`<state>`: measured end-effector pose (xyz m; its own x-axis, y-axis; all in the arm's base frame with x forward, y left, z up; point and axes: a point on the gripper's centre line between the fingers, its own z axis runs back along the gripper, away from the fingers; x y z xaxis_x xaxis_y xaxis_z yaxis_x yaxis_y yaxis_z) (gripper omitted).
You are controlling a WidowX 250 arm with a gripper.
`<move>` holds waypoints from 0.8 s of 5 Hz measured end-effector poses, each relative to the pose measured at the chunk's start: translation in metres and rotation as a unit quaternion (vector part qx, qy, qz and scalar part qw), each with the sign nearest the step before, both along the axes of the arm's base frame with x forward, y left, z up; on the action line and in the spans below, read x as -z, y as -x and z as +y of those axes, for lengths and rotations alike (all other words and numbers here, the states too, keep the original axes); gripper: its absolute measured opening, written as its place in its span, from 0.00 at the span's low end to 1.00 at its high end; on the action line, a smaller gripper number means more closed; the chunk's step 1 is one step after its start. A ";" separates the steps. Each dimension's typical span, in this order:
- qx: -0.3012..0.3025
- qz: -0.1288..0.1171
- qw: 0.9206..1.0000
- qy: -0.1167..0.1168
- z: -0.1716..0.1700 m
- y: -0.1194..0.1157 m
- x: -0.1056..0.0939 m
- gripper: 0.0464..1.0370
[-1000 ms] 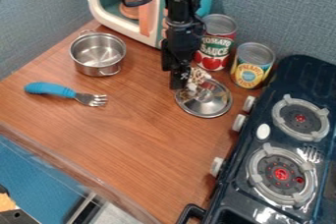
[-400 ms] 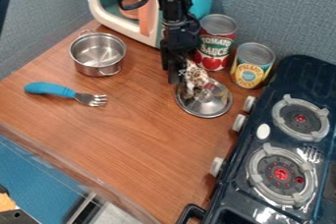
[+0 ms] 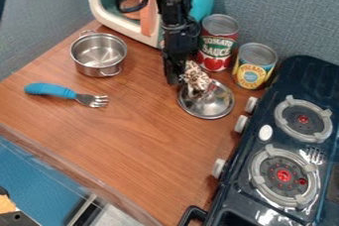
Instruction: Moved the object from the top of the silver lid to the middle of the table
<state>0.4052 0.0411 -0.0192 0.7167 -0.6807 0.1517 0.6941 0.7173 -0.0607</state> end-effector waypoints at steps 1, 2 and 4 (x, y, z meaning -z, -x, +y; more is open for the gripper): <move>-0.007 -0.019 1.000 0.006 0.003 0.010 -0.023 0.05; -0.029 -0.033 0.999 0.006 0.017 0.026 -0.039 0.04; -0.068 -0.042 0.997 0.024 0.023 0.065 -0.057 0.04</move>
